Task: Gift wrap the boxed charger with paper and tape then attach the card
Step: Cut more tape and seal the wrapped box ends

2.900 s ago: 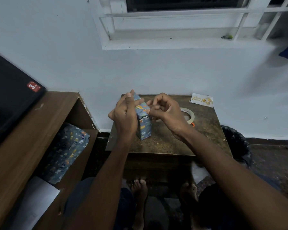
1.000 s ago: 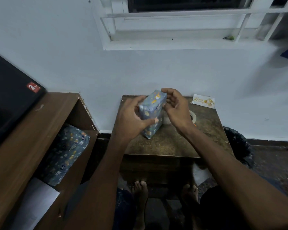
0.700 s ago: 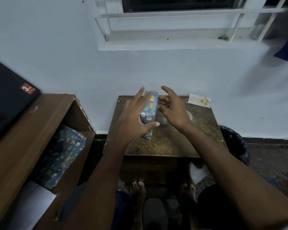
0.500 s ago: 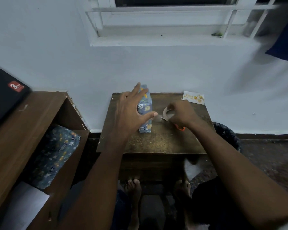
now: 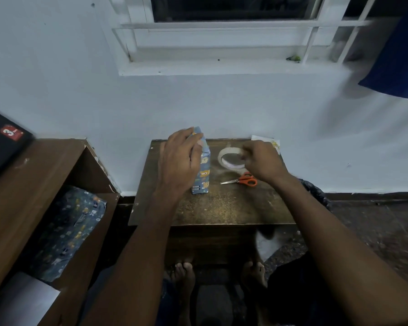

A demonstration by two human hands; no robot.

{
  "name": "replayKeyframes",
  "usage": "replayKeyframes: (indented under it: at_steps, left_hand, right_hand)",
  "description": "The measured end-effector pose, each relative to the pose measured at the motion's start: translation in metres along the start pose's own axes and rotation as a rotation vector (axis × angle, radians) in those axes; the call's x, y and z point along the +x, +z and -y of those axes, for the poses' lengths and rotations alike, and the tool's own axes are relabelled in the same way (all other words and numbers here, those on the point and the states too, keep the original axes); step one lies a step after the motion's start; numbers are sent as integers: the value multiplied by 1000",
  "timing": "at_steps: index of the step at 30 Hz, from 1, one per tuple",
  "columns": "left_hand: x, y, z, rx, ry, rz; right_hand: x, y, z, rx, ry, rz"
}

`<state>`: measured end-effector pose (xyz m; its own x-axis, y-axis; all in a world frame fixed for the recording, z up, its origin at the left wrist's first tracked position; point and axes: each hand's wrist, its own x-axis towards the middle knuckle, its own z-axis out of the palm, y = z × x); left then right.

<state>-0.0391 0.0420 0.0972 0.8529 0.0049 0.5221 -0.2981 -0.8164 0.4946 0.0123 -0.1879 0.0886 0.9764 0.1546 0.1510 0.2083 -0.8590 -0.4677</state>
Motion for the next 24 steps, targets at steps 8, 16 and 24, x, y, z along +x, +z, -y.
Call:
replayKeyframes:
  at_steps: [8, 16, 24]
  left_hand:
    - [12, -12, -13, -368, 54, 76]
    - [15, -9, -19, -584, -66, 187]
    - [14, -6, -29, -697, -254, 80]
  right_hand:
    - [-21, -32, -4, 593, -244, 217]
    - [-18, -28, 10, 699, -278, 120]
    - [-20, -20, 18, 661, -296, 153]
